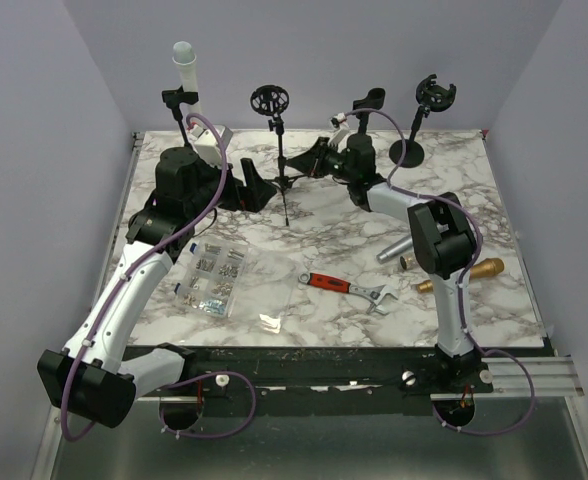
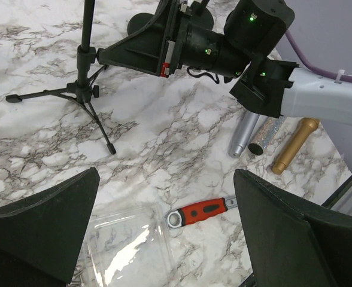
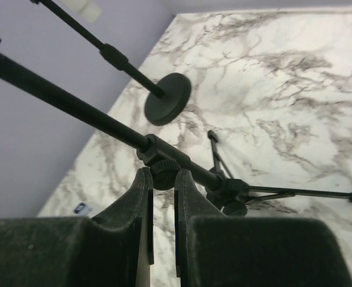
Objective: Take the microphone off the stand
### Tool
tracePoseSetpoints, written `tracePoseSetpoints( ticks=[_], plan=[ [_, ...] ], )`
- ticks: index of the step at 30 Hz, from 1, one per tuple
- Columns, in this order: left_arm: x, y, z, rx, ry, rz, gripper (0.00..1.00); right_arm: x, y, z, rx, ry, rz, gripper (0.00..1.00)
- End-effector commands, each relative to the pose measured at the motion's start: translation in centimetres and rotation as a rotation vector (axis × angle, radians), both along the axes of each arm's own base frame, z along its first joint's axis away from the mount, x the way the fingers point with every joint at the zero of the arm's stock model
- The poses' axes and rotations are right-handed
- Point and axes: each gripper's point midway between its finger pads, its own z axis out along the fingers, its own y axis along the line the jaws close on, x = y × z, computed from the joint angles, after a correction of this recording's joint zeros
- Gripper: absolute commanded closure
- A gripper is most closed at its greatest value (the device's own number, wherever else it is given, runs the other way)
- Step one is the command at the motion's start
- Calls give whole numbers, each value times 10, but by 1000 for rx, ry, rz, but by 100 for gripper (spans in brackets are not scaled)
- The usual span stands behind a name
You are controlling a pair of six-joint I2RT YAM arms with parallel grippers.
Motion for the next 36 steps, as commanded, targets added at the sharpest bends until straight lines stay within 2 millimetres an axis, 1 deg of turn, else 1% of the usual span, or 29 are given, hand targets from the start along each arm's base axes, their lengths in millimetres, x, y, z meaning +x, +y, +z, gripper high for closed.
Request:
tracePoseSetpoints(
  ticks=[1, 8, 9, 12, 14, 16, 17, 18, 20, 22, 24, 26, 29, 32, 33, 36],
  plan=[
    [2, -3, -2, -1, -8, -14, 1, 0, -11, -37, -330, -125, -104, 99],
    [4, -3, -5, 2, 1, -13, 2, -1, -23, -15, -541, -341, -227, 99],
    [4, -3, -5, 2, 1, -13, 1, -1, -24, -9, -554, -372, -238, 99],
    [5, -4, -7, 3, 5, -13, 2, -8, -24, 5, -541, -402, -222, 99],
    [5, -4, -7, 4, 6, -13, 1, -12, -25, 15, -495, -382, -239, 99],
    [5, -4, -7, 3, 4, -13, 1, -18, -23, 20, -453, -351, -231, 99],
    [5, -4, -7, 3, 4, -14, 1, -20, -19, 22, -434, -336, -212, 95],
    [5, -4, -6, 1, 4, -14, 1, -22, -15, 20, -412, -301, -198, 86],
    [5, -4, -7, -1, 6, -17, 2, -26, -7, 19, -348, -225, -173, 61],
    [4, -4, -6, -2, 4, -18, 1, -31, 1, 19, -249, -125, -148, 44],
    [4, -4, -5, -1, 2, -18, 1, -36, 8, 21, -137, -21, -118, 33],
    [3, -4, -5, -2, 0, -18, 1, -37, 12, 21, -33, 81, -104, 28],
    [2, -4, -3, -4, -2, -21, 1, -34, 12, 20, 132, 243, -91, 25],
    [1, -5, -2, -9, -3, -24, 1, -29, 10, 18, 296, 385, -52, 24],
    [1, -5, -2, -10, -4, -24, 1, -25, 8, 13, 343, 445, -50, 24],
    [0, -4, 0, -11, -8, -24, 1, -17, 4, 6, 438, 553, -50, 25]
  ],
)
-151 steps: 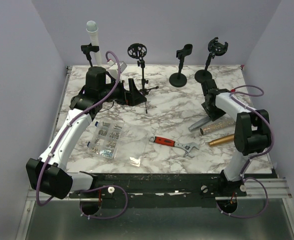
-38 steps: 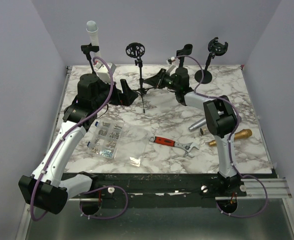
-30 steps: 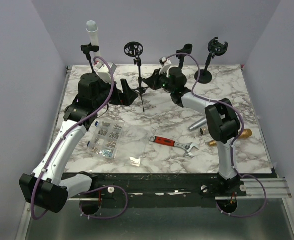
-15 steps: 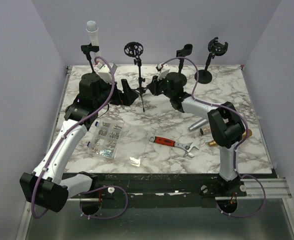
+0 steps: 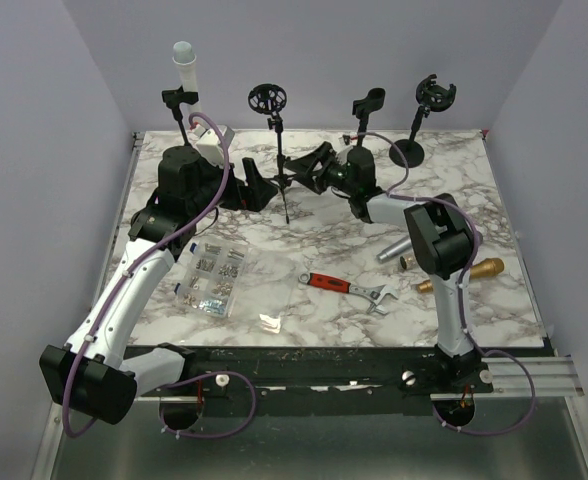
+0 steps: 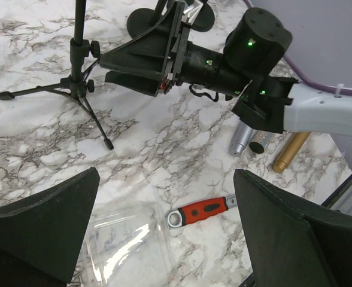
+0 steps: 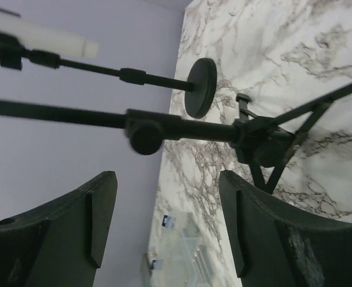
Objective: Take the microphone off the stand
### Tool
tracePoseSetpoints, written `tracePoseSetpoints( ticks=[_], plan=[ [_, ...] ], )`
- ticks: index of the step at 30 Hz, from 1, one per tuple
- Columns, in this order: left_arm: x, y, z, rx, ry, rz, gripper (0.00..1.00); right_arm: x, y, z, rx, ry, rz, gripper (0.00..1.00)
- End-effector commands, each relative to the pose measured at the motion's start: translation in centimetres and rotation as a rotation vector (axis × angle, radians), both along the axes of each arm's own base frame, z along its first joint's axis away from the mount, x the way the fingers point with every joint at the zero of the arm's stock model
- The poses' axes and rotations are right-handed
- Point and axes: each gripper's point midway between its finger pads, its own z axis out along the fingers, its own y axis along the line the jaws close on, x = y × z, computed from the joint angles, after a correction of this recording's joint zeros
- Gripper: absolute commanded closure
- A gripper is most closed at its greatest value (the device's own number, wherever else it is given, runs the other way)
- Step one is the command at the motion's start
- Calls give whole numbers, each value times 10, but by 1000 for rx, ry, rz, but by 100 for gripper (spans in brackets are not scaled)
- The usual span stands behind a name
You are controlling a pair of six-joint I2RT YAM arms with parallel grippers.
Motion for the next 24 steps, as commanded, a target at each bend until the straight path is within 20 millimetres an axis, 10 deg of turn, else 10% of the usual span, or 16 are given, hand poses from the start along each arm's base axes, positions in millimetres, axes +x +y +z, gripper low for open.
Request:
tracePoseSetpoints(
  ticks=[1, 24],
  plan=[
    [-4, -2, 6, -15, -26, -18, 1, 8, 0, 6, 267, 217, 36, 25],
    [-7, -2, 12, -24, -43, -25, 1, 27, 10, 7, 405, 343, 88, 47]
  ],
)
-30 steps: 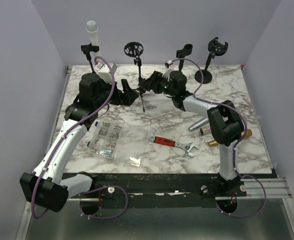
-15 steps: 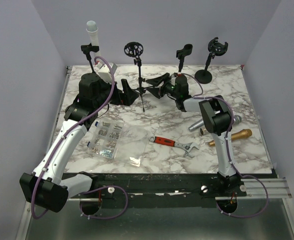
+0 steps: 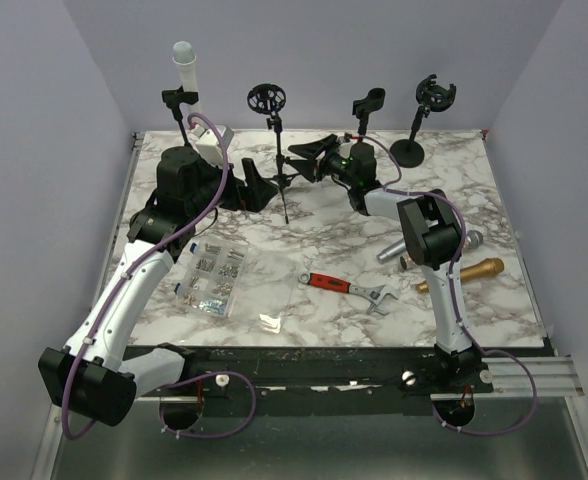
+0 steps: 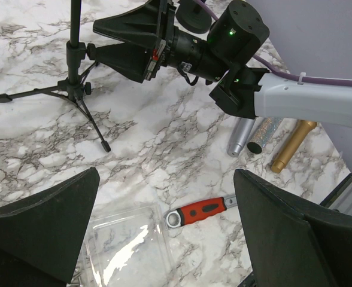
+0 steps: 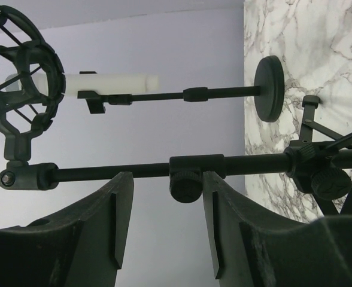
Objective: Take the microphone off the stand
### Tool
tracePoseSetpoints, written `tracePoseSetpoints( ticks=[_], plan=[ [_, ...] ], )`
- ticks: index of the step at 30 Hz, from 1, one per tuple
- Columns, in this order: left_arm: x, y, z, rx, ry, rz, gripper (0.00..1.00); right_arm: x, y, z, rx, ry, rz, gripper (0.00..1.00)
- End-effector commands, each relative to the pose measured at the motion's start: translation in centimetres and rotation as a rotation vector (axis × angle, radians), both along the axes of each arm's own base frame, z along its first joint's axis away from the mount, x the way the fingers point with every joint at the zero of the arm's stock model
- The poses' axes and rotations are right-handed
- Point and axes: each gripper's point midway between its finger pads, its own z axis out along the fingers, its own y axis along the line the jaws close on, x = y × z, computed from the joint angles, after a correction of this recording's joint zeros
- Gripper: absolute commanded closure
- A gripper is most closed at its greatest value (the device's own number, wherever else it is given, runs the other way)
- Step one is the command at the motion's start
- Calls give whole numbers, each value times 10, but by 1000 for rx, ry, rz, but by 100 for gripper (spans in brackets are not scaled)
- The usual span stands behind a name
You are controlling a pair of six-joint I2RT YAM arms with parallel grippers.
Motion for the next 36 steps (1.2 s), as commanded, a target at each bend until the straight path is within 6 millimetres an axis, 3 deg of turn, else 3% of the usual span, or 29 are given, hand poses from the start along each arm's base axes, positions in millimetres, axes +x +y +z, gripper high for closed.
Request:
tracePoseSetpoints(
  ticks=[1, 12, 32, 33, 36],
  plan=[
    [-5, -2, 9, -20, -33, -20, 1, -7, 9, -9, 11, 12, 51, 48],
    [-4, -2, 6, -18, -27, -19, 1, -6, 10, -17, -23, 11, 56, 55],
    [-3, -2, 4, -16, -21, -17, 1, -6, 18, -22, -37, 12, 81, 57],
    [-3, -3, 4, -16, -22, -18, 1, -6, 18, -22, -37, 10, 81, 59],
    [-3, -2, 4, -15, -23, -17, 1, -7, 17, -22, -38, -2, 80, 75]
  ],
)
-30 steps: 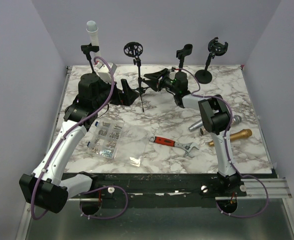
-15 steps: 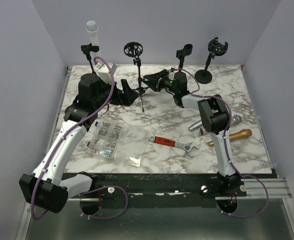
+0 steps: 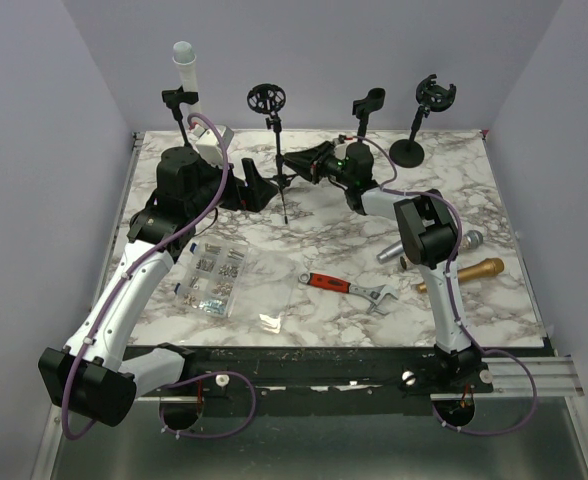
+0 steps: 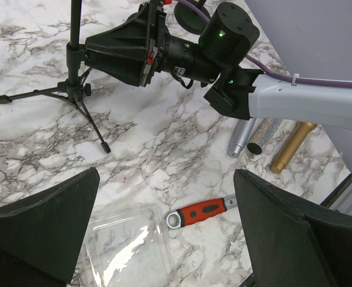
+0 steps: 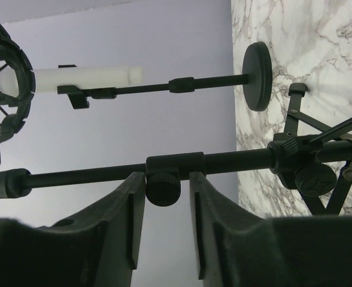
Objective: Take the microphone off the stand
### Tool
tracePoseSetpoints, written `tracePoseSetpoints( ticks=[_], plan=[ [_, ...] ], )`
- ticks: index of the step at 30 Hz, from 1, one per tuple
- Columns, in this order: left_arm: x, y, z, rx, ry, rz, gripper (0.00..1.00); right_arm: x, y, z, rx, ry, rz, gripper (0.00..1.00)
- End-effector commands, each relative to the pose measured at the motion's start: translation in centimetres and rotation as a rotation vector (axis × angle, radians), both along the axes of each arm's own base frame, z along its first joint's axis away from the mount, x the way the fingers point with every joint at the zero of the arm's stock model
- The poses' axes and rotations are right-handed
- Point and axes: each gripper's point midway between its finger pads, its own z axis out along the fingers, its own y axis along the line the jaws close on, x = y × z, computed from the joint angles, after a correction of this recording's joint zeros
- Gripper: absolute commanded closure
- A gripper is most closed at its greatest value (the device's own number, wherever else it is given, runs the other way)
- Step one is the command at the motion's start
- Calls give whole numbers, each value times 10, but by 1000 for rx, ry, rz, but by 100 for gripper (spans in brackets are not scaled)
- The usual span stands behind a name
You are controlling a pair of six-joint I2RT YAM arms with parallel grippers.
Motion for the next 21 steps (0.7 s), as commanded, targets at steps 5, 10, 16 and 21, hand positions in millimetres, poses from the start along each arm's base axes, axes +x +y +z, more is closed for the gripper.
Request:
tracePoseSetpoints(
  ticks=[5, 10, 16, 21],
  plan=[
    [-3, -1, 4, -11, -20, -14, 1, -6, 5, -9, -17, -59, 27, 99],
    [-2, -1, 4, -10, -19, -12, 1, -4, 0, -16, -176, -197, -1, 99],
    [-2, -2, 2, -12, -14, -15, 2, -6, -6, -3, -315, -435, -28, 99],
    [-1, -3, 1, -13, -8, -16, 2, -9, -7, -8, -447, -587, -11, 99]
  ],
)
